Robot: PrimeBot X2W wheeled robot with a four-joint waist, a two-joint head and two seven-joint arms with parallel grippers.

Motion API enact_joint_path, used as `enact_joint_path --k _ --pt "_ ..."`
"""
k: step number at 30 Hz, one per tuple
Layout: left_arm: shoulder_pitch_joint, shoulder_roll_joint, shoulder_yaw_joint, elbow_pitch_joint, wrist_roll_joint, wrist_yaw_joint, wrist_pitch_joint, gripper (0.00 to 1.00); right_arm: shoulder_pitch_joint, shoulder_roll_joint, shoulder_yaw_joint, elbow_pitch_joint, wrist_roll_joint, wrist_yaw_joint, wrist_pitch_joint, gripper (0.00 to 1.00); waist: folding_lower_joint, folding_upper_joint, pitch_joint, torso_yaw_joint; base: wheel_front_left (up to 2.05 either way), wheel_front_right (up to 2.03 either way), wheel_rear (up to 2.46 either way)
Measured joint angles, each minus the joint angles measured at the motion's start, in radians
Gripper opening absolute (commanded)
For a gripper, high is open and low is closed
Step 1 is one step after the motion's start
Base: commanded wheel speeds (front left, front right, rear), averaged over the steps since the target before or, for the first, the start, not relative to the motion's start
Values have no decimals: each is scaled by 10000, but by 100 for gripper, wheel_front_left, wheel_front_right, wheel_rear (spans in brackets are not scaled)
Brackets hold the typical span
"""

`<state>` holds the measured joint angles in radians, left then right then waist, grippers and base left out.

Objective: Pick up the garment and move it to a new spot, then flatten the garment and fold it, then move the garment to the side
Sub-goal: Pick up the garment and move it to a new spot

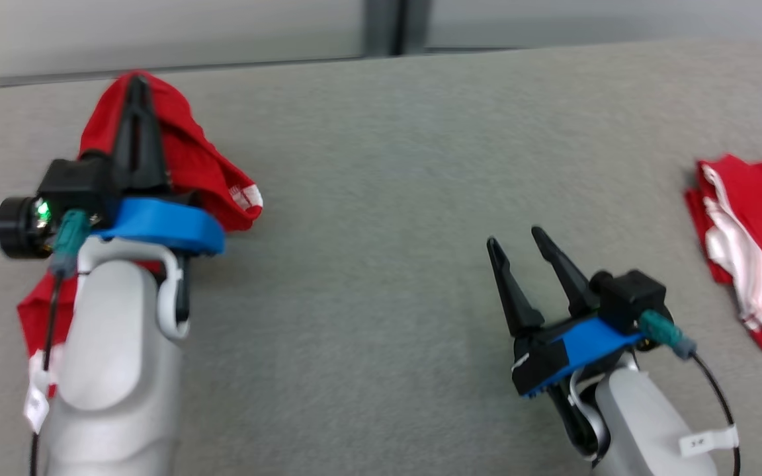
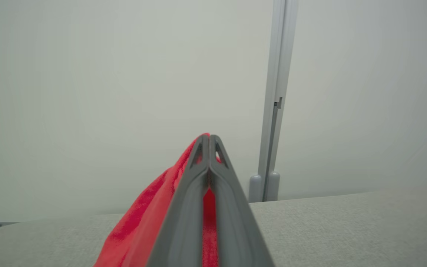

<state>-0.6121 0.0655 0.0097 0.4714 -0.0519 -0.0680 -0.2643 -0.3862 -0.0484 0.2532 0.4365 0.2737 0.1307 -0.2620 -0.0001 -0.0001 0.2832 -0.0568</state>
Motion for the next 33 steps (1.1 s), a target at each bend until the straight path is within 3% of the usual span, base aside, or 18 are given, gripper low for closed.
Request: enact_joint_path --k 10,17,18,19,20,25,33 --pt "15 -134 -2163 742 -706 -142 0 0 -8 -12 591 -182 552 0 -2 100 1 0 107 -2227 0 0 0" --pt "103 -174 -4268 790 -1718 12 0 0 14 -15 744 -267 794 0 0 100 1 0 -42 -3007 0 0 0" --pt "166 -182 -4462 790 -1816 94 2 19 26 -17 732 -274 811 0 0 100 0 0 -66 -3016 0 0 0" --pt "216 -184 -4560 803 -1916 178 0 75 48 -15 692 -284 811 0 0 100 1 0 -82 -2983 0 0 0" --pt "259 -178 -4667 838 -2000 284 0 100 77 -17 665 -282 809 -2 0 100 1 0 -108 -2915 0 0 0" --pt "603 -161 -4525 1026 -2176 675 0 100 156 -8 529 -265 775 0 -2 100 0 0 -303 -2351 0 0 0" --pt "1894 -15 -3097 754 -1741 1106 0 100 378 -4 117 -96 466 0 0 100 0 0 -872 -1087 0 0 0"
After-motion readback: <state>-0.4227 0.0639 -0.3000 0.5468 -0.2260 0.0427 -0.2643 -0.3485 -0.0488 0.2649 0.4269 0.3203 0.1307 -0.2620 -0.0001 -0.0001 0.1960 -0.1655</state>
